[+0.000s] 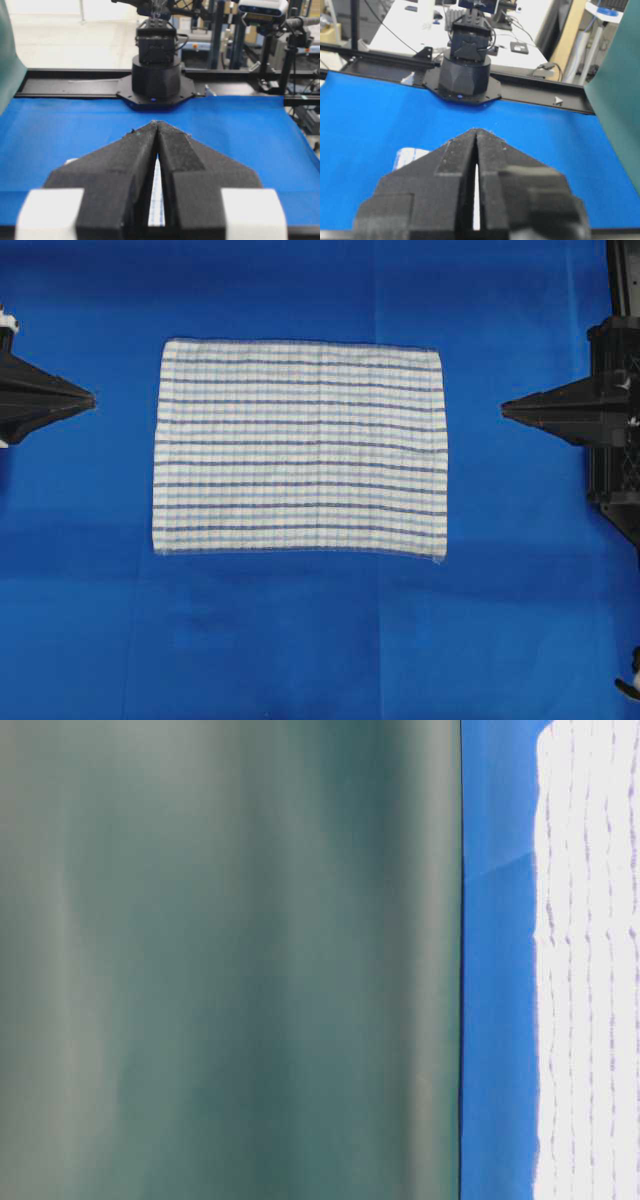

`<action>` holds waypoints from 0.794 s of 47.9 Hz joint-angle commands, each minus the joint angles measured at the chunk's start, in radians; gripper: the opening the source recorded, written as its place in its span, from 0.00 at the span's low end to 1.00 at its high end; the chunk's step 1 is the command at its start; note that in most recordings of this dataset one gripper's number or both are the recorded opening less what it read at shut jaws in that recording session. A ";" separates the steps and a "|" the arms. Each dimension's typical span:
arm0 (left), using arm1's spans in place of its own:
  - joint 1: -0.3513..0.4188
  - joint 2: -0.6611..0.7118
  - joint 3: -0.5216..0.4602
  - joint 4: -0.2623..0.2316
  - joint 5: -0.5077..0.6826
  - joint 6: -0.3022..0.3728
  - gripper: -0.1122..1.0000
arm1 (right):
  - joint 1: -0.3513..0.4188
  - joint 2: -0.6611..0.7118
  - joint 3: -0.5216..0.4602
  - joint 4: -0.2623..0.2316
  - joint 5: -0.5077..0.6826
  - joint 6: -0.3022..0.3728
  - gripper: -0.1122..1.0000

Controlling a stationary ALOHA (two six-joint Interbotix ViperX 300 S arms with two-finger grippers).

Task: Fold the blue towel.
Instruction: 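Move both grippers to the towel's top corners and pinch them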

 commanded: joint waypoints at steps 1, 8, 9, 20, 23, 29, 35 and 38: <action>0.017 0.009 -0.035 -0.044 -0.008 0.003 0.10 | -0.025 0.005 -0.031 0.000 -0.002 0.006 0.10; 0.074 0.041 -0.035 -0.043 -0.009 0.006 0.10 | -0.110 0.018 -0.043 0.023 0.055 0.011 0.10; 0.084 0.049 -0.035 -0.043 -0.008 0.008 0.10 | -0.121 0.021 -0.046 0.025 0.066 0.011 0.10; 0.201 0.198 -0.031 -0.043 -0.008 0.017 0.10 | -0.247 0.091 -0.034 0.049 0.123 0.018 0.10; 0.230 0.245 -0.031 -0.041 -0.009 0.017 0.11 | -0.288 0.126 -0.029 0.060 0.123 0.021 0.11; 0.284 0.348 -0.037 -0.043 -0.021 0.015 0.15 | -0.360 0.210 -0.023 0.104 0.117 0.021 0.21; 0.334 0.446 -0.041 -0.043 -0.044 0.008 0.40 | -0.422 0.325 -0.015 0.123 0.083 0.021 0.48; 0.362 0.497 -0.043 -0.043 -0.058 0.006 0.57 | -0.440 0.382 -0.011 0.124 0.052 0.021 0.65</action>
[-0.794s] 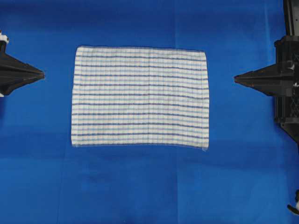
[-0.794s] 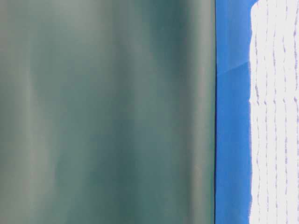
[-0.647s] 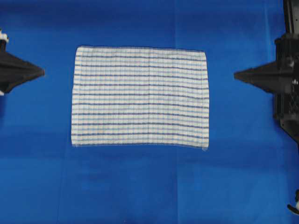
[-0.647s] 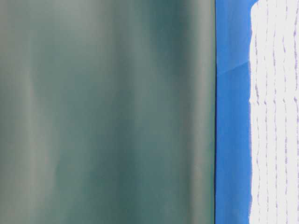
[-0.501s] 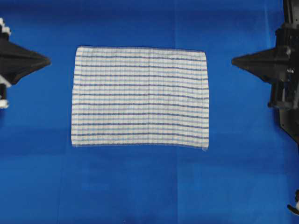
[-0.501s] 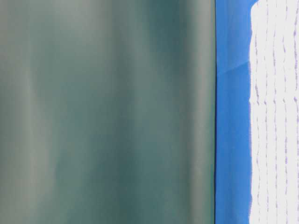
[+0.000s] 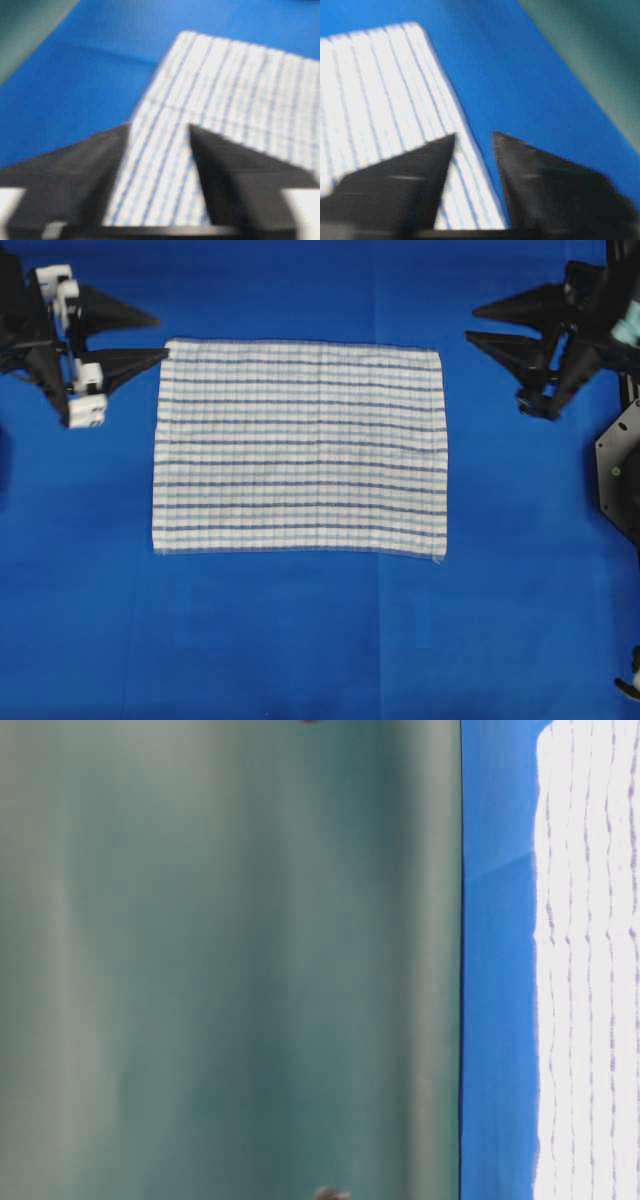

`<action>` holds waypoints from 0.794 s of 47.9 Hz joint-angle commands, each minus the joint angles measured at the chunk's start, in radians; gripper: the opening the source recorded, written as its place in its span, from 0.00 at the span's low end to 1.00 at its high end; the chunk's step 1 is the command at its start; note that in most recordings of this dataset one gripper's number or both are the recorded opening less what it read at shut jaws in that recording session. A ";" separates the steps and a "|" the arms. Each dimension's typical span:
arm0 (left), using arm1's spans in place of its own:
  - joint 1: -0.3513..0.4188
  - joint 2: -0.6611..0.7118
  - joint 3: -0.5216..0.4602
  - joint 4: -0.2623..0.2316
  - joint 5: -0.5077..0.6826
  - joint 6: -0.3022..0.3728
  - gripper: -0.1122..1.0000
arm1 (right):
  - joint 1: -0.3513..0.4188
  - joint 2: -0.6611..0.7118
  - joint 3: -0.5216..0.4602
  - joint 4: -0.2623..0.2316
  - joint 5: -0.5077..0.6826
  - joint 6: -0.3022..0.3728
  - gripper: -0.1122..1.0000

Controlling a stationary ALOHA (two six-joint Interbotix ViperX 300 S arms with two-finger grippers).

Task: Fold the blue towel.
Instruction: 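Move both grippers to the towel's top corners and pinch them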

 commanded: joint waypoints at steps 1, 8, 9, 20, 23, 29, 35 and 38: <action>0.044 0.080 -0.021 -0.002 -0.034 -0.005 0.62 | -0.025 0.078 -0.005 0.005 -0.049 0.002 0.70; 0.094 0.209 -0.023 -0.002 -0.092 -0.005 0.81 | -0.044 0.221 -0.003 0.026 -0.152 0.002 0.77; 0.101 0.225 -0.021 -0.002 -0.101 -0.006 0.80 | -0.048 0.241 -0.003 0.028 -0.164 0.002 0.76; 0.138 0.410 -0.023 -0.002 -0.204 -0.006 0.76 | -0.057 0.446 -0.011 0.071 -0.287 0.002 0.74; 0.140 0.457 -0.025 -0.003 -0.232 -0.006 0.76 | -0.057 0.495 -0.012 0.089 -0.311 0.002 0.74; 0.144 0.534 -0.026 -0.008 -0.268 -0.008 0.76 | -0.057 0.575 -0.017 0.117 -0.359 0.002 0.74; 0.144 0.588 -0.032 -0.009 -0.287 -0.011 0.75 | -0.054 0.624 -0.028 0.130 -0.377 0.002 0.74; 0.144 0.601 -0.038 -0.009 -0.287 -0.011 0.75 | -0.048 0.638 -0.034 0.132 -0.377 0.002 0.74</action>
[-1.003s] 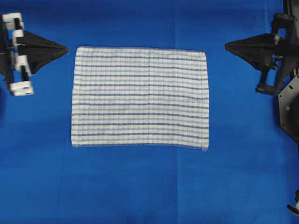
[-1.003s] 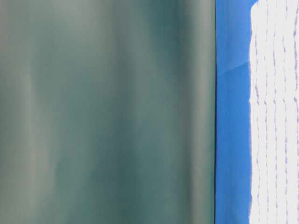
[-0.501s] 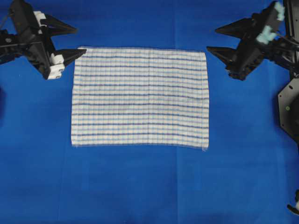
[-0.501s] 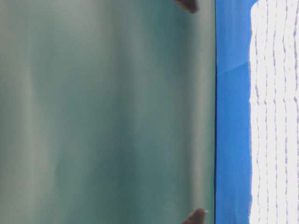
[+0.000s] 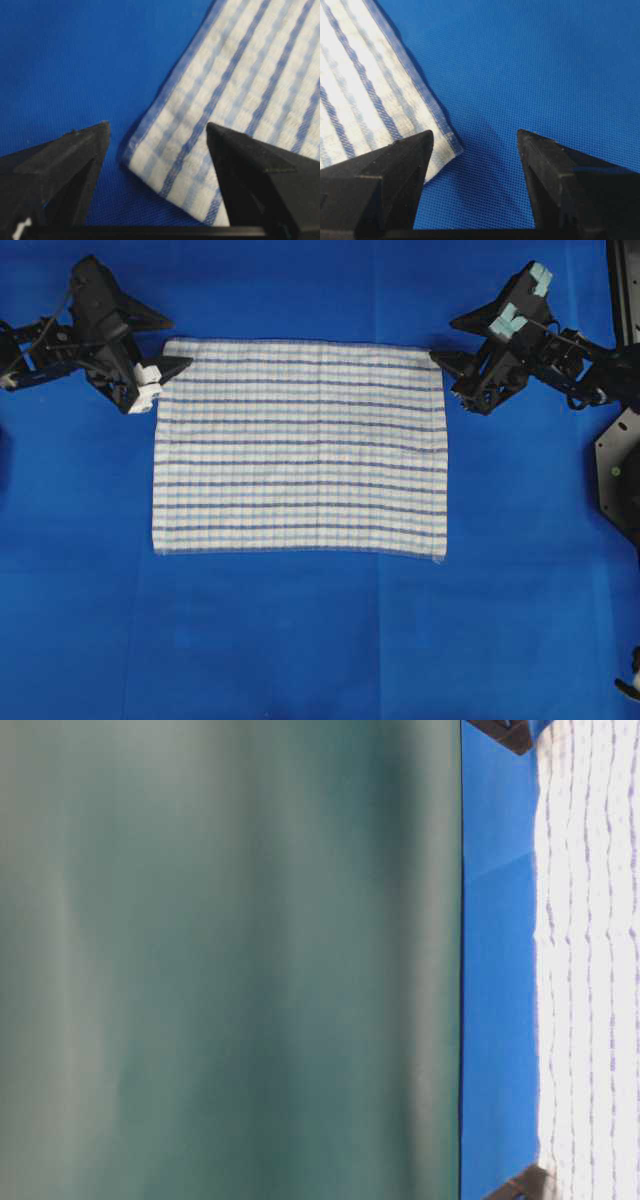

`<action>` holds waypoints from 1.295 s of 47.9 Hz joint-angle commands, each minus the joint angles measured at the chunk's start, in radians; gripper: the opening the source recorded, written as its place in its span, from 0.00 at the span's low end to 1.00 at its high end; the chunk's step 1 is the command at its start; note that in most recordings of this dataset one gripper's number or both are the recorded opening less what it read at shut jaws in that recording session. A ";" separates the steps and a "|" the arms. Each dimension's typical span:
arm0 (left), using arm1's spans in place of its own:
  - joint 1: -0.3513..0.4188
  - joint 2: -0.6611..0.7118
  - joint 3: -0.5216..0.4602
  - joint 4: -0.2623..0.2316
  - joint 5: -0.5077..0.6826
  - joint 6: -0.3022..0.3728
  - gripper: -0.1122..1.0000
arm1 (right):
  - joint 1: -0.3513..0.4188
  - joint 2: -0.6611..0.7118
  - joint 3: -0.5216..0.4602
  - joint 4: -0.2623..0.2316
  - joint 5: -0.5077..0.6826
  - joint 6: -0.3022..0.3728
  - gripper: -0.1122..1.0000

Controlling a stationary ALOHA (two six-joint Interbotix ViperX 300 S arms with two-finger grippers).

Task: Fold the blue towel.
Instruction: 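Move both grippers to the towel's top corners and pinch them, then lift the top corners and fold them down toward the bottom edge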

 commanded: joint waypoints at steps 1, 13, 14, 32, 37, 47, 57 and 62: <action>0.003 0.009 -0.015 -0.003 -0.014 -0.002 0.74 | 0.009 0.008 -0.023 0.005 -0.014 0.002 0.74; 0.003 0.031 -0.018 -0.002 -0.012 -0.003 0.56 | 0.021 0.043 -0.032 0.040 -0.012 0.002 0.72; 0.003 0.031 -0.018 -0.002 -0.012 -0.003 0.53 | 0.025 0.046 -0.031 0.041 -0.012 0.002 0.71; -0.020 0.038 -0.020 -0.002 -0.006 -0.002 0.14 | 0.069 0.052 -0.031 0.041 -0.002 0.002 0.15; -0.020 0.034 -0.018 -0.002 -0.006 0.000 0.14 | 0.067 0.051 -0.035 0.041 -0.003 0.002 0.15; -0.020 -0.029 -0.021 -0.002 0.021 0.012 0.14 | 0.067 -0.003 -0.035 0.041 0.006 0.000 0.15; -0.021 -0.110 -0.017 0.005 0.077 0.014 0.14 | 0.067 -0.097 -0.034 0.041 0.063 -0.006 0.15; -0.029 -0.123 -0.012 0.005 0.084 0.012 0.14 | 0.069 -0.123 -0.026 0.041 0.075 -0.006 0.15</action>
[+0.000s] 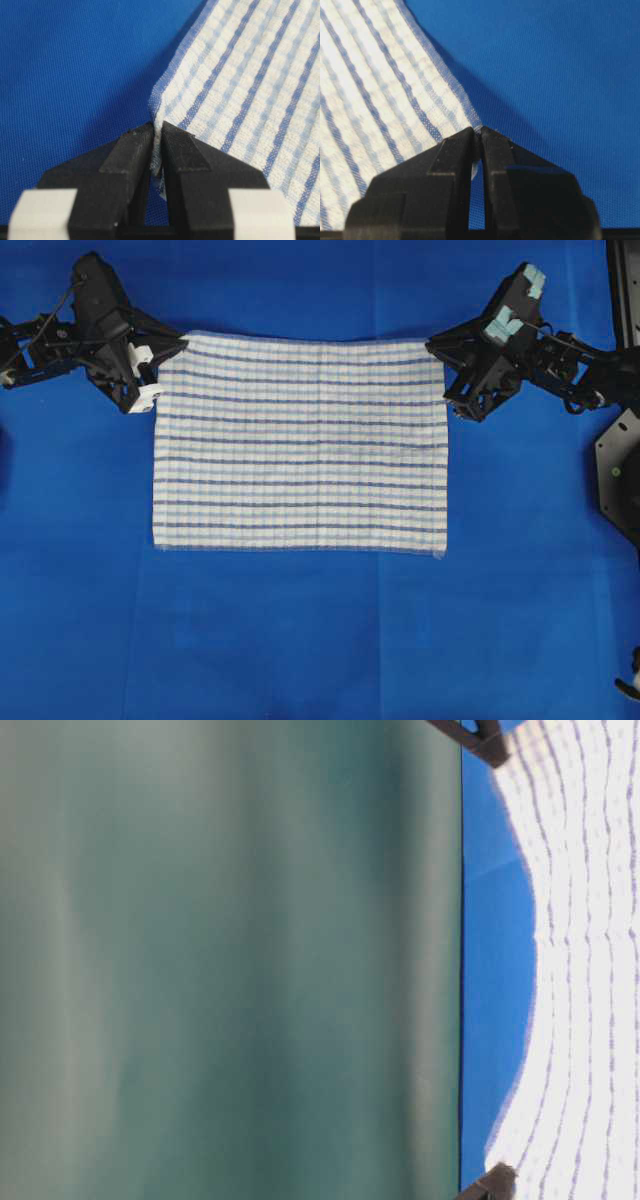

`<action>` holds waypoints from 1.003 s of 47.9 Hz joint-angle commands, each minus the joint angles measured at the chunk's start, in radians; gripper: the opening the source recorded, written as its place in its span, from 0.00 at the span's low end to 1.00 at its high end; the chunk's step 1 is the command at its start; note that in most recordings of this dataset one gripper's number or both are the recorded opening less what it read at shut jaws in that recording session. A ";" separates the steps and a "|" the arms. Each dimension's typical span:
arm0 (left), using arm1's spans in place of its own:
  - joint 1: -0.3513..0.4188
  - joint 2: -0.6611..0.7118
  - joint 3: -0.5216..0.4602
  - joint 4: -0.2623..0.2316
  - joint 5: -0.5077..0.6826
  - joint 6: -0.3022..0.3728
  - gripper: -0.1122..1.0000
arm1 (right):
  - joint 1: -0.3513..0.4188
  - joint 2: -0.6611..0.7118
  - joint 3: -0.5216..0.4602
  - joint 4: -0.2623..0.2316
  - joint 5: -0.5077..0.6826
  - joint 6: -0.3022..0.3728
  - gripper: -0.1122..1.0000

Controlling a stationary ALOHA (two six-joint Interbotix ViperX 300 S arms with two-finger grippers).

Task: Fold the blue towel.
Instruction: 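Lift the top corners and fold them down toward the bottom edge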

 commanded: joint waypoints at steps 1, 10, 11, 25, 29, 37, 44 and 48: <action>-0.009 -0.026 -0.002 0.002 0.000 -0.002 0.14 | 0.002 -0.032 -0.002 0.003 0.003 -0.002 0.15; -0.064 -0.029 0.002 0.002 0.000 -0.014 0.14 | 0.018 -0.040 0.003 0.006 0.040 0.006 0.15; -0.074 -0.031 0.003 0.000 0.002 -0.015 0.14 | 0.025 -0.041 0.003 0.006 0.044 0.008 0.15; -0.230 -0.138 0.061 0.000 0.000 -0.103 0.14 | 0.193 -0.141 0.058 0.135 0.074 0.008 0.15; -0.282 -0.184 0.086 0.000 0.002 -0.133 0.14 | 0.252 -0.184 0.084 0.193 0.072 0.008 0.15; -0.397 -0.258 0.115 0.000 0.002 -0.169 0.14 | 0.379 -0.264 0.127 0.318 0.072 0.008 0.15; -0.499 -0.302 0.129 0.000 0.002 -0.204 0.14 | 0.502 -0.296 0.138 0.396 0.069 0.008 0.15; -0.543 -0.310 0.135 -0.003 0.002 -0.221 0.14 | 0.580 -0.296 0.133 0.431 0.063 0.008 0.15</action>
